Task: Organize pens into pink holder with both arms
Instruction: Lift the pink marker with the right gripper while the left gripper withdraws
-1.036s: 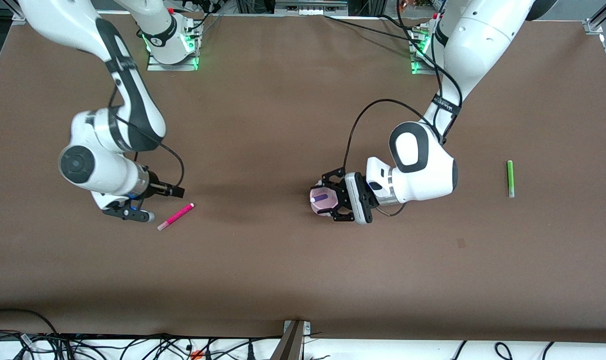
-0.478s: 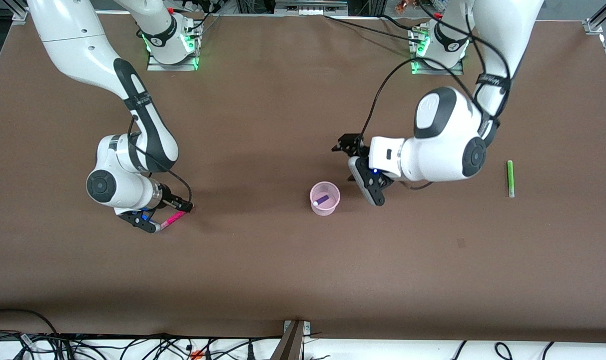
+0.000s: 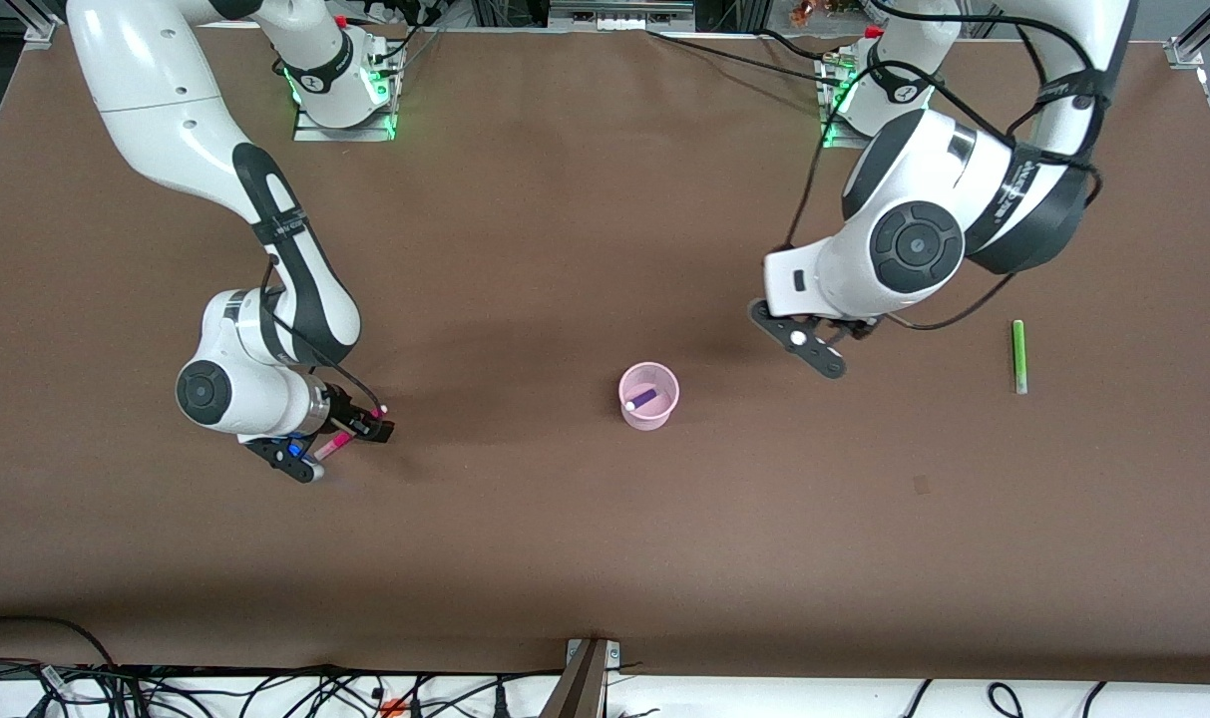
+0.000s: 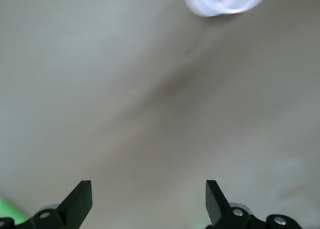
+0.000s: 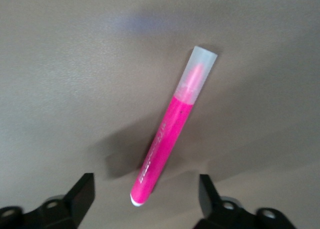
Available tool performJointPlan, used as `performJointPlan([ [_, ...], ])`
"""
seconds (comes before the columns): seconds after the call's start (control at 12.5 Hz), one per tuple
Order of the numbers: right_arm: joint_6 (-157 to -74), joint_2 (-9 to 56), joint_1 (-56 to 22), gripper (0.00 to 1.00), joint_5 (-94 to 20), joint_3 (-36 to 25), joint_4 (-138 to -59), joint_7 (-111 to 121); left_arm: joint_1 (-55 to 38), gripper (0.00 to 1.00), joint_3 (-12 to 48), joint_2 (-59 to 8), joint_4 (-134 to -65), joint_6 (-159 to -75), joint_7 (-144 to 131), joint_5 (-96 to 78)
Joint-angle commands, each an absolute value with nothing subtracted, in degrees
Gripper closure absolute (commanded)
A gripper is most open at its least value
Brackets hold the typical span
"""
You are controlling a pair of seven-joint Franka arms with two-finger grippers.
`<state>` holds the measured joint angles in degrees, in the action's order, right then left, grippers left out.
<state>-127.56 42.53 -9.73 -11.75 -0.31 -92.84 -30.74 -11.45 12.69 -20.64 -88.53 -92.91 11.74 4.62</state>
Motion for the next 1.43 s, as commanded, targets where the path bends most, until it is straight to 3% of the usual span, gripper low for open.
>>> performJointPlan([
  [0.0, -127.00, 43.33, -9.49, 0.57, -12.74, 0.00, -91.58, -30.94, -7.75, 0.00, 11.96, -17.84, -85.45, -91.50, 10.98, 11.23],
  [0.24, -126.04, 43.24, -9.49, 1.00, -13.18, 0.00, -91.84, -30.06, -3.35, 0.00, 11.78, -17.84, -76.41, -89.49, 10.55, 17.93],
  [0.48, -121.05, 42.37, -10.37, 1.00, -16.49, 0.26, -91.23, -31.46, 0.79, 0.00, 11.78, -17.84, -68.84, -85.96, 10.55, 15.22],
  [0.56, -118.76, 41.93, -10.72, 1.00, -19.48, 0.35, -90.45, -31.64, 0.96, 0.00, 10.56, -17.58, -69.34, -86.22, 10.37, 15.03],
  [0.72, -112.71, 41.05, -11.07, 1.00, -25.37, 1.92, -88.43, -33.47, 0.53, 0.00, 8.88, -10.77, -79.48, -87.61, 8.63, 13.38],
  [0.96, -102.26, 40.17, -10.90, 1.00, -34.16, 4.99, -83.60, -43.64, -1.22, 0.00, 1.61, -0.99, -93.92, -94.30, 2.64, 4.86],
  [1.2, -100.02, 40.17, -11.07, 1.00, -51.54, 8.07, -81.12, -53.33, -1.14, 0.00, 0.97, 3.86, -101.41, -97.47, 2.55, 3.78],
  [1.36, -102.46, 40.25, -11.68, 1.00, -62.18, 10.36, -81.30, -55.89, -1.05, 0.00, 0.97, 3.78, -101.51, -97.47, 2.46, 3.78],
])
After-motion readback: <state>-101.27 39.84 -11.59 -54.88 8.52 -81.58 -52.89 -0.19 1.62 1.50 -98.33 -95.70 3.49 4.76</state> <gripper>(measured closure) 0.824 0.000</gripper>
